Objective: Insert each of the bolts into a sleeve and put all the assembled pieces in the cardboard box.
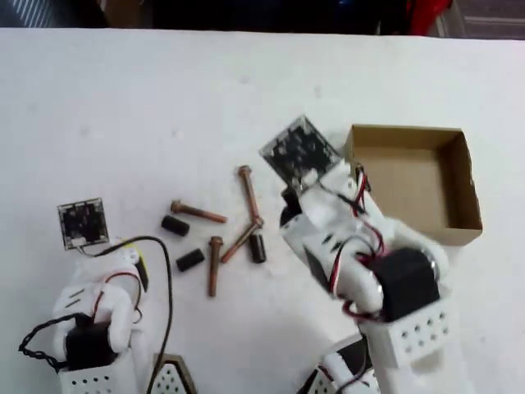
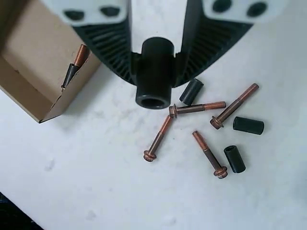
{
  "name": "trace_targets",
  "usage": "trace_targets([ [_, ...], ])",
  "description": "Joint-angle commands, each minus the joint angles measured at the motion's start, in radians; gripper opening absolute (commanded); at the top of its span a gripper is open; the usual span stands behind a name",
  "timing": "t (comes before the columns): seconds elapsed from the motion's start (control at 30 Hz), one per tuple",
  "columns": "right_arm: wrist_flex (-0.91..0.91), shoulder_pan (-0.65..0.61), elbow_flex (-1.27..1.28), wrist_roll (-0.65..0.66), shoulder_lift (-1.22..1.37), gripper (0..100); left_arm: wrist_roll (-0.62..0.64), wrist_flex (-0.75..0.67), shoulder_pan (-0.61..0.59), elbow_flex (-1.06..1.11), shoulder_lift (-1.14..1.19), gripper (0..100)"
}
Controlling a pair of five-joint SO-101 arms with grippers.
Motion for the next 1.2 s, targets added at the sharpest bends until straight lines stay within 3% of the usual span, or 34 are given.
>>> trace_targets([
  [0.0,-0.131,0.01,0.172,-0.011,-0.125,1.7,0.005,0.003,0.07,-0.008,-0.001,2],
  [0.13,-0.251,0.022,0.348,-0.012,-0.24,1.7,0.005,0.003,0.076,-0.008,-0.001,2],
  [0.33,-0.351,0.154,0.493,-0.117,-0.344,1.7,0.005,-0.002,0.145,-0.009,-0.001,2],
  [0.7,-0.381,0.217,0.694,-0.123,-0.467,1.7,-0.02,-0.115,0.286,-0.015,-0.001,2],
  [1.17,-0.506,0.331,0.959,-0.123,-0.768,1.7,-0.031,-0.129,0.295,-0.135,0.008,2],
])
